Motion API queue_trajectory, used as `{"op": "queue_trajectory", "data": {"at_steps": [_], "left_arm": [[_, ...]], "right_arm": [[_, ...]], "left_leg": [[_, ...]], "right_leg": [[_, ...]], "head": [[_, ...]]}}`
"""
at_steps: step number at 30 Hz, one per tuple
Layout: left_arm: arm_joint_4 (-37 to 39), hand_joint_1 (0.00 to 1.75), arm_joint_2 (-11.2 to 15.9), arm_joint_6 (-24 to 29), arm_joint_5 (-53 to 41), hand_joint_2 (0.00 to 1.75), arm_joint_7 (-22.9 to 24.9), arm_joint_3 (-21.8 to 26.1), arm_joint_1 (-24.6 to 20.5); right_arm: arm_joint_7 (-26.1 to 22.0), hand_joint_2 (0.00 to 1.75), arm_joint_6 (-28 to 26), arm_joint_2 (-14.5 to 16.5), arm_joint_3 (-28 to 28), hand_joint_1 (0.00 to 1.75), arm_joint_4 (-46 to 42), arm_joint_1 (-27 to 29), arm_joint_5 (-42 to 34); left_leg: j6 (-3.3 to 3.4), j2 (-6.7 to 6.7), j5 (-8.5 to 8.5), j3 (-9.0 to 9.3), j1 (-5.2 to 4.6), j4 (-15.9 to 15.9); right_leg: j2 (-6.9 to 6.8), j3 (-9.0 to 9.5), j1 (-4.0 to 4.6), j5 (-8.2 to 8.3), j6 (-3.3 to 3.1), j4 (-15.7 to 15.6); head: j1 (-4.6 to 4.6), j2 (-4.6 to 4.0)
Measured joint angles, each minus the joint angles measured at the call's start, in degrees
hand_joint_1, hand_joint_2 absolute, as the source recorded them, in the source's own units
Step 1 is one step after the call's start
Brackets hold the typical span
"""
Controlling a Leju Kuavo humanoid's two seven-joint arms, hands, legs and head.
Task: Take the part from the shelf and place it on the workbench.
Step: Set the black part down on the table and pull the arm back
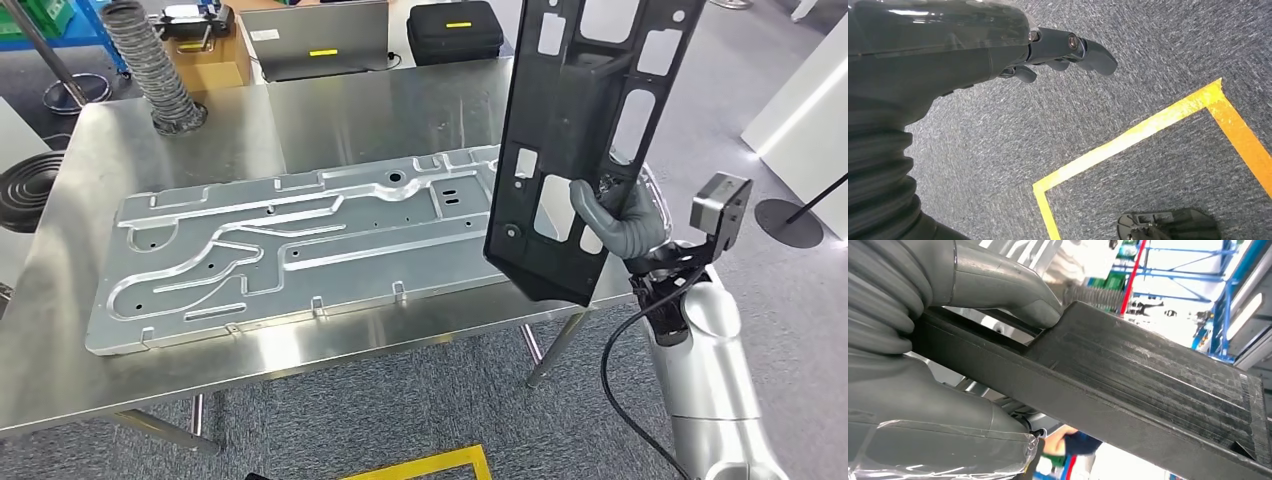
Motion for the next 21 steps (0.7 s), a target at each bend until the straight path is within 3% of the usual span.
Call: {"op": "queue_trajectory", "data": {"at_steps": [2,4,6,8,10,11,12,13,16,21], "left_arm": [[0.00,0.00,-0.10,-0.04,-0.20,1.75,-0.04,0.00,-0.06],[0.01,0.00,-0.15,-0.11,-0.32,1.75,-0.05,0.00,-0.05],[0.01,0.00,-0.17,-0.14,-0.37,1.75,-0.06,0.00,-0.07],[0.00,0.00,-0.17,-0.12,-0.37,1.75,-0.15,0.01,-0.15],[0.00,0.00,-0.17,-0.07,-0.35,1.75,-0.25,0.07,-0.14],[0.00,0.00,-0.17,-0.04,-0.34,1.75,-0.28,0.11,-0.12],[0.00,0.00,-0.18,-0.02,-0.34,1.75,-0.31,0.14,-0.10],[0.00,0.00,-0.18,0.00,-0.34,1.75,-0.33,0.16,-0.10],[0.00,0.00,-0.17,0.00,-0.37,1.75,-0.36,0.19,-0.15],[0.00,0.00,-0.17,0.00,-0.39,1.75,-0.36,0.22,-0.18]], "right_arm": [[-0.41,1.75,-0.75,-0.27,0.18,1.75,1.44,-1.25,1.50],[-0.81,1.75,-1.56,-0.43,0.36,1.75,2.76,-1.98,3.21],[-1.21,1.75,-2.11,-0.50,0.68,1.75,4.08,-2.63,4.88],[-1.65,1.75,-2.41,-0.50,1.17,1.75,5.76,-3.67,6.41],[-2.10,1.75,-2.90,-0.50,1.77,1.75,8.07,-4.88,7.98],[-2.37,1.75,-3.21,-0.50,2.09,1.75,9.39,-5.46,8.78],[-2.68,1.75,-3.55,-0.50,2.42,1.75,10.69,-6.00,9.52],[-3.02,1.75,-3.85,-0.50,2.70,1.75,11.90,-6.55,10.21],[-3.69,1.75,-4.49,-0.50,3.15,1.75,14.28,-7.96,11.63],[-4.33,1.75,-5.05,-0.54,3.44,1.75,15.86,-9.23,12.78]], "left_leg": [[-0.37,-0.04,-0.12,-0.18,-0.17,0.13],[-0.91,-0.05,-0.14,-0.33,-0.20,0.09],[-1.50,0.03,-0.77,-0.57,-0.19,0.68],[-1.95,0.13,-3.41,-2.51,-0.18,5.09],[-2.24,0.16,-6.77,-6.22,-0.09,12.86],[-2.34,0.17,-7.43,-7.71,-0.05,15.68],[-2.38,0.18,-6.98,-8.30,-0.03,16.49],[-2.36,0.19,-5.43,-7.80,-0.01,14.97],[-2.09,0.24,-0.03,-3.85,0.01,5.91],[-1.79,0.24,0.59,-2.39,-0.12,2.65]], "right_leg": [[0.04,2.28,0.32,1.72,-0.59,-5.40],[0.06,2.36,0.56,1.60,-1.09,-6.19],[-0.02,2.50,0.27,1.76,-1.71,-6.52],[-0.10,2.71,-0.04,1.87,-2.27,-6.84],[-0.11,2.76,0.06,1.79,-2.51,-6.81],[-0.10,2.80,0.10,1.75,-2.55,-6.76],[-0.10,2.84,0.12,1.68,-2.56,-6.69],[-0.09,2.92,0.12,1.58,-2.53,-6.60],[-0.07,3.16,0.12,1.18,-2.28,-6.25],[-0.01,2.99,0.31,0.99,-1.98,-5.93]], "head": [[0.00,0.00],[0.00,-0.01],[0.00,0.00],[0.00,0.00],[0.00,-0.01],[0.00,-0.01],[0.00,-0.01],[0.00,-0.01],[0.00,-0.01],[0.00,-0.01]]}}
